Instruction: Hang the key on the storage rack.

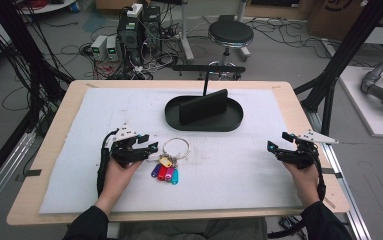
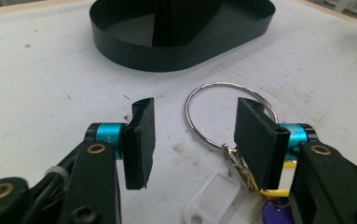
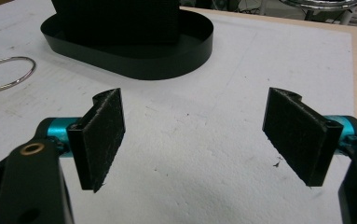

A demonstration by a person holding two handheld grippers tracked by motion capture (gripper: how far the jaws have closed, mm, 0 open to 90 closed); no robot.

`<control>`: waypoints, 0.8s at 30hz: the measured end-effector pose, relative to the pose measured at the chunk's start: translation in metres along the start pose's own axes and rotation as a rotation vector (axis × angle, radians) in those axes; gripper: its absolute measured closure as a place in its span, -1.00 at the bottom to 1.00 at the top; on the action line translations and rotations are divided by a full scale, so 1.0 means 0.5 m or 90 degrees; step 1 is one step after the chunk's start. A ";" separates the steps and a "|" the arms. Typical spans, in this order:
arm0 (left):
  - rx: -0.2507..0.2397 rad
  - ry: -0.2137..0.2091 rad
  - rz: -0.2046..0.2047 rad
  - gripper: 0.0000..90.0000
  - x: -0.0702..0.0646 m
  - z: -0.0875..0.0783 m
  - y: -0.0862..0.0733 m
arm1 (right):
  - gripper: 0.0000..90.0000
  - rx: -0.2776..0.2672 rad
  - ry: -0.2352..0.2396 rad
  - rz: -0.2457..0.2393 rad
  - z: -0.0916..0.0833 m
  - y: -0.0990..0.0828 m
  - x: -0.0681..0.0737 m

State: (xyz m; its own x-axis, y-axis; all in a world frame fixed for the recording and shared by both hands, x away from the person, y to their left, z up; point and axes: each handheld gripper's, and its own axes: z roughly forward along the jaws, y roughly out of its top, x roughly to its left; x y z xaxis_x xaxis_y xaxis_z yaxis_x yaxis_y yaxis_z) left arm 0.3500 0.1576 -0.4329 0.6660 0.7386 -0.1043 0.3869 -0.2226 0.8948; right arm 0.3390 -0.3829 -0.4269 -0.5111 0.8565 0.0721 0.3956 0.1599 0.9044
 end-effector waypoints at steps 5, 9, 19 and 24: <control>0.020 -0.006 -0.011 0.09 0.003 0.021 0.012 | -0.52 0.004 -0.001 -0.002 0.002 0.000 0.004; 0.023 -0.013 -0.023 0.14 0.004 0.038 0.030 | -0.52 0.006 -0.001 -0.005 0.003 0.000 0.006; 0.103 -0.011 0.006 0.26 -0.011 0.113 0.050 | -0.52 0.009 0.003 -0.006 0.005 0.000 0.008; 0.143 0.002 0.016 0.50 -0.010 0.131 0.045 | -0.52 0.008 0.003 -0.008 0.004 -0.001 0.007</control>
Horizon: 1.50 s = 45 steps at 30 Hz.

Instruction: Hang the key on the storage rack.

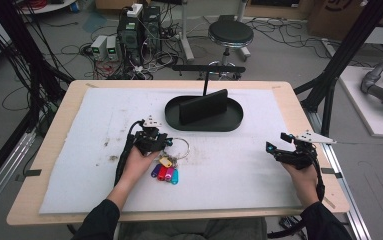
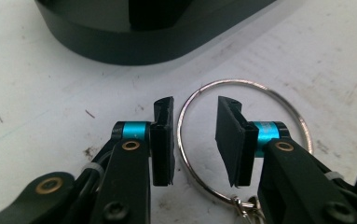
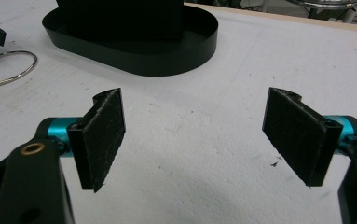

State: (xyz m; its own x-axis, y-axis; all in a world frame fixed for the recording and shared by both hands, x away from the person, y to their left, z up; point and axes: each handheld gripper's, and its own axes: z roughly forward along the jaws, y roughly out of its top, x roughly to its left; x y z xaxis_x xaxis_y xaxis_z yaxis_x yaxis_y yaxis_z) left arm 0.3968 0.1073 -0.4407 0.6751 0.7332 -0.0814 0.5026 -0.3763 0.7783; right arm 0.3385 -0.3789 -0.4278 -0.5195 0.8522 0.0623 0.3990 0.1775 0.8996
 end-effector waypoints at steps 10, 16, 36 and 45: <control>0.028 0.019 0.016 0.71 0.000 0.011 -0.007 | -0.52 -0.003 -0.001 0.002 -0.003 -0.001 -0.002; 0.007 0.021 -0.007 0.89 0.004 0.009 -0.016 | -0.51 -0.005 -0.001 0.001 -0.003 -0.001 -0.002; -0.153 -0.042 0.047 0.91 -0.033 -0.063 -0.003 | -0.51 -0.012 -0.002 0.005 -0.003 0.001 -0.003; -0.180 -0.096 0.069 0.91 -0.040 -0.087 -0.014 | -0.51 -0.013 -0.001 0.004 0.000 0.003 -0.002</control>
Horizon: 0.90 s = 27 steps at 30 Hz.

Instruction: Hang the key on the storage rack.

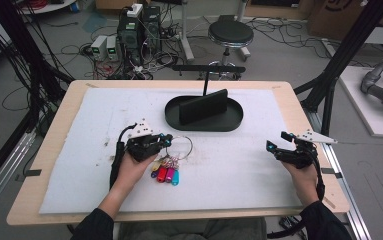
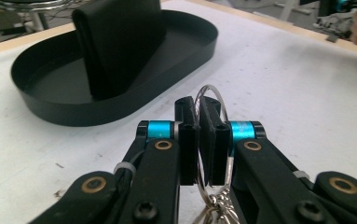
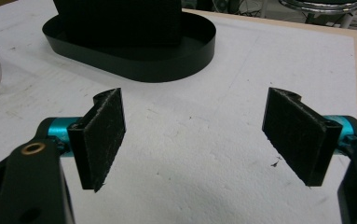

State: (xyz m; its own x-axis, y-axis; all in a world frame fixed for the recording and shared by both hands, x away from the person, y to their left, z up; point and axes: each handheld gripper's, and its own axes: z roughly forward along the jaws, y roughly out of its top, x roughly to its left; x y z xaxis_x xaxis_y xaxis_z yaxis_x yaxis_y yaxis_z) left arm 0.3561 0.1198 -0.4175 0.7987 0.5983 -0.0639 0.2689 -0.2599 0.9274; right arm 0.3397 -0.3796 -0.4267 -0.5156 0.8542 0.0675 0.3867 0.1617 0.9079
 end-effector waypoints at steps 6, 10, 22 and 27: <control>0.004 -0.032 0.005 0.86 -0.003 0.000 -0.002 | -0.51 0.003 0.001 0.001 0.002 0.001 0.001; 0.012 -0.043 0.008 0.79 -0.007 0.004 -0.004 | -0.51 0.003 0.001 -0.004 0.005 0.000 0.001; 0.056 -0.049 0.031 0.84 -0.010 0.014 -0.009 | -0.51 0.008 0.005 -0.001 0.005 0.000 0.002; 0.050 -0.048 0.034 0.91 -0.011 0.012 -0.008 | -0.51 0.008 0.006 -0.001 0.006 0.000 0.002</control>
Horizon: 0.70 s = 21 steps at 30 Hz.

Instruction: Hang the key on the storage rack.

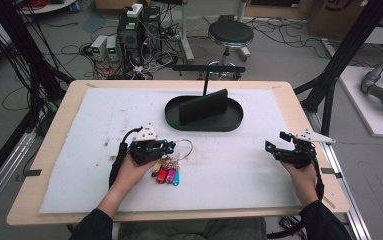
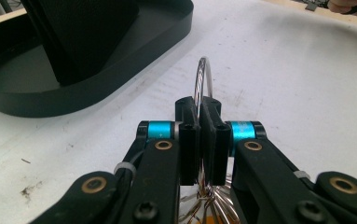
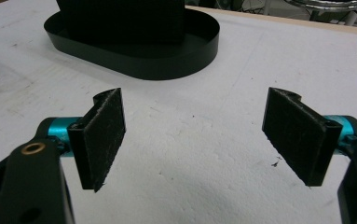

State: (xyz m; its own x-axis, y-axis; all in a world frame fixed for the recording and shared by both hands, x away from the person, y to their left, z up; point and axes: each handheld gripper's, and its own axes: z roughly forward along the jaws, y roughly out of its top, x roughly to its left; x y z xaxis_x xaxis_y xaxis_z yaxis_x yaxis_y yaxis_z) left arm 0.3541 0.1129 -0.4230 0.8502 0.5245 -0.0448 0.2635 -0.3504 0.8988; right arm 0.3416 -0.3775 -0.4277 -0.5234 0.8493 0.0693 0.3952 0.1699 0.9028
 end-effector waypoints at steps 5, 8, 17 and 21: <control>-0.010 -0.006 0.014 0.91 -0.005 -0.003 0.005 | -0.51 0.000 0.000 -0.001 0.000 0.000 0.000; -0.026 -0.010 0.017 0.91 -0.008 -0.007 0.010 | -0.51 -0.001 -0.001 0.001 0.000 0.000 0.000; -0.064 -0.015 0.027 0.92 -0.016 -0.025 0.028 | -0.51 0.000 -0.001 -0.003 0.001 0.000 0.000; -0.077 -0.014 0.030 0.92 -0.017 -0.033 0.036 | -0.51 0.000 0.000 -0.002 0.002 0.000 -0.001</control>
State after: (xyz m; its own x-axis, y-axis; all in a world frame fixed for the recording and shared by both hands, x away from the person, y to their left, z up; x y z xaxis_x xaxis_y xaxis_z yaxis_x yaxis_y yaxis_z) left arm 0.3442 0.1150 -0.3994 0.8701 0.4927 -0.0093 0.1670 -0.2770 0.9463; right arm 0.3424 -0.3774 -0.4282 -0.5255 0.8482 0.0661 0.3937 0.1736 0.9027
